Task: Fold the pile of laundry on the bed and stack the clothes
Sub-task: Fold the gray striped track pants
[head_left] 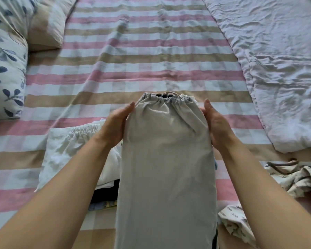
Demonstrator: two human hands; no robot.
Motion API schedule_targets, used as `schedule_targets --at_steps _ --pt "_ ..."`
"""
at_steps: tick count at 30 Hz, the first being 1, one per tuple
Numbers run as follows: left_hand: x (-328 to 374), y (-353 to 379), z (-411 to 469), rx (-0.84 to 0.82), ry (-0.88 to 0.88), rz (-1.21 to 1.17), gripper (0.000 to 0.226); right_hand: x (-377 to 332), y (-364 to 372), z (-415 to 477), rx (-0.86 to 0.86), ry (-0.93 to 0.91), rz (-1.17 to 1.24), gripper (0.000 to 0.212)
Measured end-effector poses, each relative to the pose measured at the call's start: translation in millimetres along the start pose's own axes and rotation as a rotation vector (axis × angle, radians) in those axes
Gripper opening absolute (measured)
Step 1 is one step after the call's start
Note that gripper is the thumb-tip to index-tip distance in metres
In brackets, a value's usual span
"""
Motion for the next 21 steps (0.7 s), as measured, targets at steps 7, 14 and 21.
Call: schedule_targets --at_steps 7,14,21 --pt "-4.5 23.7 1.8 0.810 0.462 0.809 0.034 -10.3 11.6 -3.4 0.314 -0.654 -1.070 0.028" --pt "-51.6 47.3 33.5 0.541 0.261 1.598 0.054 44.5 16.3 1.7 -0.277 -0.382 -1.694 0.051" --pt "-51.1 55.2 0.4 0.560 0.391 1.305 0.049 36.4 18.8 -23.5 -0.214 -0.425 -1.523 0.054"
Point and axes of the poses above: each hand's wrist, its own z-axis towards the middle knuckle, its own y-axis out of the palm, x = y × z, the point moved 4 cm from there along z, towards the middle knuckle, and after that the axes turned 15 degrees about -y, right-handed, at the moved point
